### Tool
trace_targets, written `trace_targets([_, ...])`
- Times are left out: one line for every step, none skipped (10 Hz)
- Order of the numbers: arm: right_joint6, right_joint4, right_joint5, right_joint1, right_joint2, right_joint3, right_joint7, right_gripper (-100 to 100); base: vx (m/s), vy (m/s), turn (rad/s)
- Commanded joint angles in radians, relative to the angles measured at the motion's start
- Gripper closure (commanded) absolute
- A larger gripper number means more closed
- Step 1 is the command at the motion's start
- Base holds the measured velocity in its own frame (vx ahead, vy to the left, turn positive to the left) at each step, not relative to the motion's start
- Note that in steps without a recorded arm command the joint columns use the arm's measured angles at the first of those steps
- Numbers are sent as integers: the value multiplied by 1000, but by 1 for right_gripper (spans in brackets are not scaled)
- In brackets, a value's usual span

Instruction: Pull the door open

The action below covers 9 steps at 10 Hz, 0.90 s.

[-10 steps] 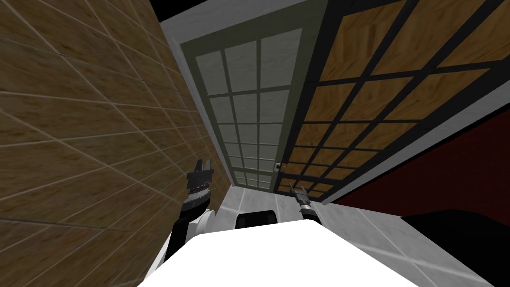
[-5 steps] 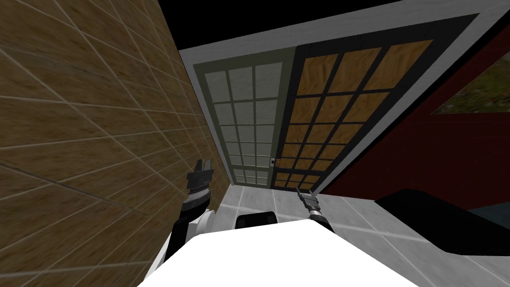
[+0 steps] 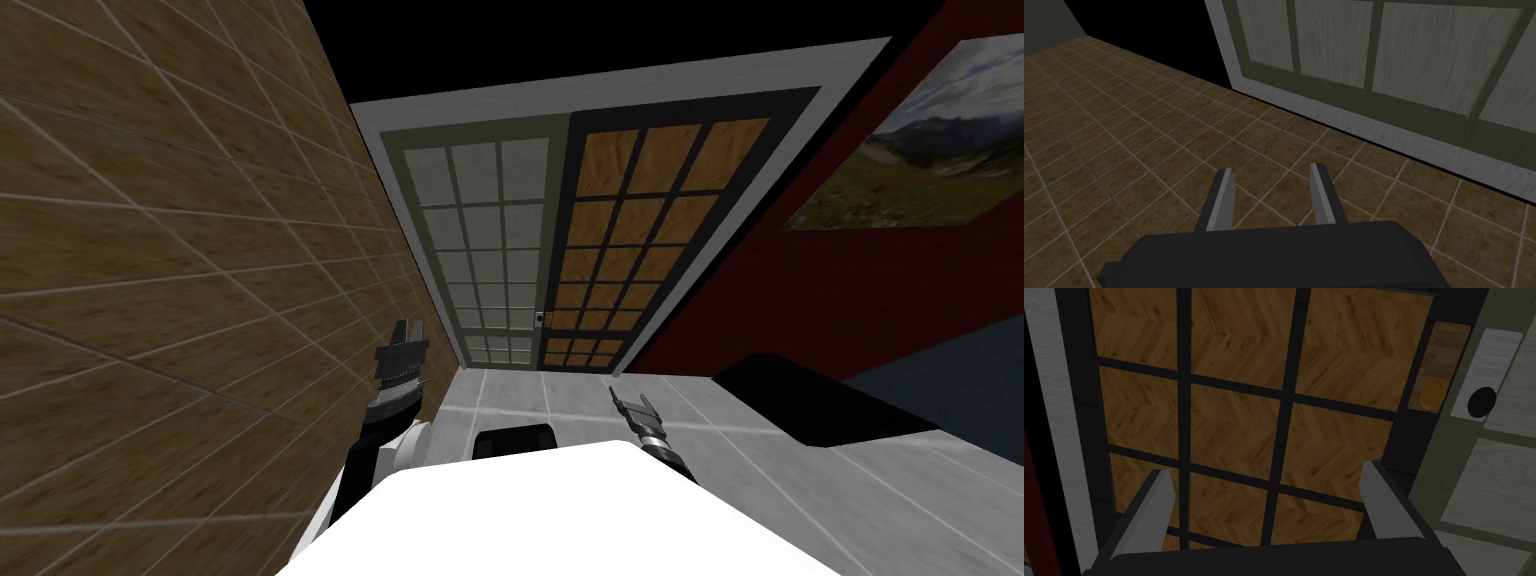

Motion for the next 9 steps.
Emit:
trace_targets([7,28,-10,9,-24,-16,8,-100,-113,1,-112])
trace_targets([11,54,-18,8,-38,-27,17,-100,-118,6,-192])
trace_targets([12,64,-20,7,-42,-31,21,-100,-86,7,-118])
trace_targets([14,82,-24,-2,-44,-33,29,-100,-31,12,-51])
trace_targets([14,96,-26,-15,-41,-32,37,-100,43,8,-19])
trace_targets([13,109,-26,-37,-31,-26,46,-100,128,22,28])
trace_targets([12,114,-26,-49,-25,-23,50,-100,172,30,34])
trace_targets([10,117,-24,-64,-16,-17,54,-100,172,1,43])
trace_targets([9,119,-23,-80,-6,-10,57,-100,173,-45,69])
